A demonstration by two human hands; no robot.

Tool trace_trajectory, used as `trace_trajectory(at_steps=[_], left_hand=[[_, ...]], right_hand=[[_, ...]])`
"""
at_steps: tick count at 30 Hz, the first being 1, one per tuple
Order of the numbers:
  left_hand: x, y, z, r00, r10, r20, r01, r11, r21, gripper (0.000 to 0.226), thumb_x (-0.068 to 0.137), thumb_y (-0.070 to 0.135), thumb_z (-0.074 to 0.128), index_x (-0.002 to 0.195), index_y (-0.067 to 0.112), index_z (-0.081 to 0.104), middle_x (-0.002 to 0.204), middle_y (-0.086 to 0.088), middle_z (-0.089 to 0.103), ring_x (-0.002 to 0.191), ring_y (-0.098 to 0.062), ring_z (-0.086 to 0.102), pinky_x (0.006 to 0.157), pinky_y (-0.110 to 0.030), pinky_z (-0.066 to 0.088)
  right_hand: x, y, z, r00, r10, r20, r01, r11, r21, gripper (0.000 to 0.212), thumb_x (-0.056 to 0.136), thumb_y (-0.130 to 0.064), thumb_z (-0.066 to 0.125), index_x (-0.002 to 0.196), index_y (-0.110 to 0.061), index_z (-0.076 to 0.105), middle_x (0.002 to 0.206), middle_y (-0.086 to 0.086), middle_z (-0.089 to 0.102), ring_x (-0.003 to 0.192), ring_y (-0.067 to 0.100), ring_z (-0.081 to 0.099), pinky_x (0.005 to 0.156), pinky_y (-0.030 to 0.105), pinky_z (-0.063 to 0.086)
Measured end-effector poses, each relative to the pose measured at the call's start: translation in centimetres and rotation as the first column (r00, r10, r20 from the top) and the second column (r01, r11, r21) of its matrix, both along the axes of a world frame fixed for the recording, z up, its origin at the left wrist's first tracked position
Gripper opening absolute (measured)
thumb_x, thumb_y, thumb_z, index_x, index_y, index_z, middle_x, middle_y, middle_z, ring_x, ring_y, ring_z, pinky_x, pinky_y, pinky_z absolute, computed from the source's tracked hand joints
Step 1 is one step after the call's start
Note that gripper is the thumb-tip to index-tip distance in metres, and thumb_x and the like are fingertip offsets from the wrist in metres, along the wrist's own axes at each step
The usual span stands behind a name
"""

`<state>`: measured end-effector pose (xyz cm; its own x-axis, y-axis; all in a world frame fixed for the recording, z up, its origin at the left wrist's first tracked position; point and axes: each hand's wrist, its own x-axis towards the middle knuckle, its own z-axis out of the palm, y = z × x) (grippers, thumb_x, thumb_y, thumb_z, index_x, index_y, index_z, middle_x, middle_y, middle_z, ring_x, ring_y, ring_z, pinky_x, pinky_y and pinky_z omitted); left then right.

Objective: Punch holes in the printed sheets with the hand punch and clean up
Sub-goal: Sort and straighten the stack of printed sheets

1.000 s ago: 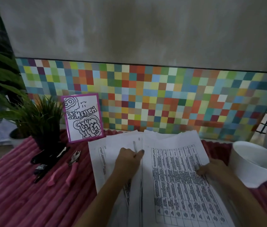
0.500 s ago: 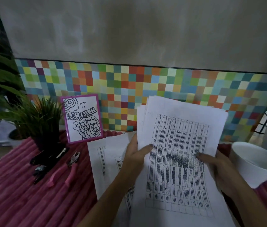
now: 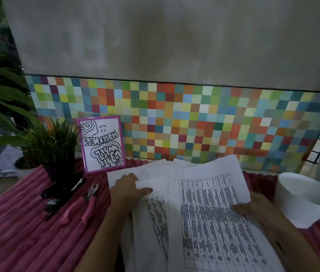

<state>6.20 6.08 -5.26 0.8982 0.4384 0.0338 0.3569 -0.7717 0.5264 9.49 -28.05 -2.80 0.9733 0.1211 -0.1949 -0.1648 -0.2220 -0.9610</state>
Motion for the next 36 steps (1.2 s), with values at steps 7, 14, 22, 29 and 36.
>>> trace_trajectory(at_steps=[7, 14, 22, 29, 36], left_hand=[[-1.2, -3.3, 3.1, 0.917, 0.044, 0.396, 0.189, 0.826, -0.531, 0.012, 0.094, 0.030, 0.060, 0.090, 0.019, 0.060, 0.095, -0.001, 0.066, 0.085, -0.019, 0.063, 0.069, -0.026, 0.048], [-1.5, -6.4, 3.5, 0.961, 0.004, 0.275, 0.206, 0.654, -0.728, 0.057, 0.079, 0.042, 0.075, 0.120, 0.015, 0.046, 0.119, 0.000, 0.057, 0.100, -0.014, 0.058, 0.069, -0.019, 0.046], [-1.5, -6.5, 3.2, 0.925, -0.066, 0.374, 0.355, 0.499, -0.790, 0.040, 0.079, 0.007, 0.077, 0.115, 0.018, 0.063, 0.109, 0.002, 0.073, 0.103, -0.017, 0.068, 0.091, -0.032, 0.055], [-1.2, -6.6, 3.9, 0.874, 0.087, 0.477, 0.455, 0.195, -0.869, 0.052, 0.073, 0.006, 0.075, 0.123, 0.005, 0.061, 0.116, -0.013, 0.070, 0.111, -0.032, 0.065, 0.099, -0.048, 0.048], [-2.1, -5.7, 2.2, 0.997, -0.033, 0.064, 0.032, 0.999, 0.016, 0.051, 0.093, 0.045, 0.055, 0.128, 0.009, 0.050, 0.127, -0.011, 0.055, 0.110, -0.020, 0.052, 0.090, -0.027, 0.043]], right_hand=[[-0.4, 0.0, 0.2, 1.000, 0.024, -0.008, -0.023, 0.993, 0.117, 0.035, 0.077, 0.016, 0.066, 0.110, 0.002, 0.067, 0.097, 0.014, 0.075, 0.091, 0.032, 0.071, 0.092, 0.049, 0.052], [-1.1, 0.3, 0.4, 0.993, 0.111, 0.030, -0.115, 0.955, 0.272, 0.054, 0.070, 0.006, 0.074, 0.122, 0.003, 0.061, 0.110, 0.013, 0.072, 0.102, 0.028, 0.069, 0.102, 0.050, 0.044], [-1.1, 0.2, 0.2, 0.975, 0.202, 0.090, -0.220, 0.925, 0.309, 0.104, 0.028, -0.034, 0.098, 0.121, -0.003, 0.062, 0.117, 0.014, 0.069, 0.108, 0.030, 0.067, 0.098, 0.050, 0.049], [-1.3, 0.9, 0.8, 0.971, 0.179, 0.158, -0.220, 0.929, 0.297, 0.098, 0.033, -0.036, 0.098, 0.119, -0.006, 0.062, 0.112, 0.012, 0.072, 0.104, 0.029, 0.069, 0.088, 0.038, 0.055], [0.0, -0.1, -0.3, 0.978, -0.034, 0.206, 0.049, 0.996, -0.069, 0.014, 0.081, 0.010, 0.067, 0.091, 0.001, 0.071, 0.078, 0.016, 0.074, 0.073, 0.034, 0.071, 0.073, 0.044, 0.058]])
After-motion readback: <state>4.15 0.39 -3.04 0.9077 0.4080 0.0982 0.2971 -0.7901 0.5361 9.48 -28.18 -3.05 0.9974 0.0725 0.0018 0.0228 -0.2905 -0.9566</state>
